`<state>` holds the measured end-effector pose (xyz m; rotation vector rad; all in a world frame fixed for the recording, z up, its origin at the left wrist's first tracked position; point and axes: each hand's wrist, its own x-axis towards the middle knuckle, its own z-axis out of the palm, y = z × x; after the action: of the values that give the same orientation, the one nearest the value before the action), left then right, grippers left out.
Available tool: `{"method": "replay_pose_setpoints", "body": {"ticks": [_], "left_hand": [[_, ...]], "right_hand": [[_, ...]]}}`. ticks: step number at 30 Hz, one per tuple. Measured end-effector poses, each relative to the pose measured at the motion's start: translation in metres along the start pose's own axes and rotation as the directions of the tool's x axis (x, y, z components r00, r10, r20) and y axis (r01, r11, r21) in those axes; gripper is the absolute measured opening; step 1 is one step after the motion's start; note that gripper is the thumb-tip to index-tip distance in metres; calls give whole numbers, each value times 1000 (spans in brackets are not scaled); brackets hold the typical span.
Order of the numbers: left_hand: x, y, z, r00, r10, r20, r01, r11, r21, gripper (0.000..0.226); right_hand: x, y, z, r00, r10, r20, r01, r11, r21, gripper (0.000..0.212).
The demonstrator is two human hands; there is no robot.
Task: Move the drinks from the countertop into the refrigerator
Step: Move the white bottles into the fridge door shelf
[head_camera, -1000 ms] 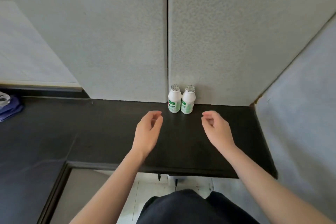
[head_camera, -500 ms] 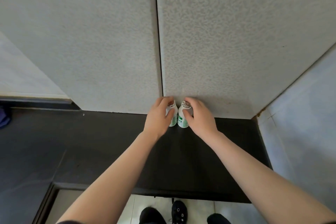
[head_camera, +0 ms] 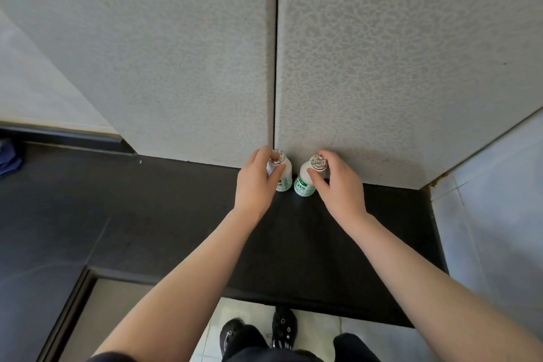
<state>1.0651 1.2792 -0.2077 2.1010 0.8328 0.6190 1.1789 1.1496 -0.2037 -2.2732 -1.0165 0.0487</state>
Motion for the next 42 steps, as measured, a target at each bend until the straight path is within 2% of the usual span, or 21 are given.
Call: {"method": "replay_pose_setpoints", "body": {"ticks": [7,10,13,19,22,27,31,36,40,42], "left_hand": [[-45,-14,-33,987,-90,-130,69,985,-156,21],[-80,-15,-66,965,-187,-183,130,950,-284,35],[-130,-23,-103,929,-266,-257,167,921,-351,39],[-261,-52,-169,789,-477,-387,269,834,-482,32],[-338,-61,-205,685,-553,-476,325,815,-479,33],[-471,-72,-262,467,-628,-623,368,778,-509,31],[-579,-82,-293,283,-689,-667,392,718,-576,25],[-706,-77,-322,116,-698,-707,405,683,-608,34],[-788,-66,-339,-94,-661,-744,371,671,-642,35],[-820,-61,-343,-198,-631,-750,346,671,-656,35]], "right_hand": [[-27,-13,-1,1000,-9,-24,9,1000,8,39],[-45,-33,2,1000,-21,-11,22,996,84,39],[-69,-64,9,994,-88,67,72,975,212,44],[-131,-145,41,938,-222,267,94,902,421,38],[-173,-192,61,884,-309,351,114,870,479,35],[-268,-268,97,731,-486,479,186,817,546,28],[-362,-320,125,604,-567,561,177,781,599,30],[-483,-387,142,392,-680,619,185,718,671,24],[-557,-443,144,203,-771,604,201,636,745,26],[-586,-470,145,134,-803,580,191,595,780,27]]}}
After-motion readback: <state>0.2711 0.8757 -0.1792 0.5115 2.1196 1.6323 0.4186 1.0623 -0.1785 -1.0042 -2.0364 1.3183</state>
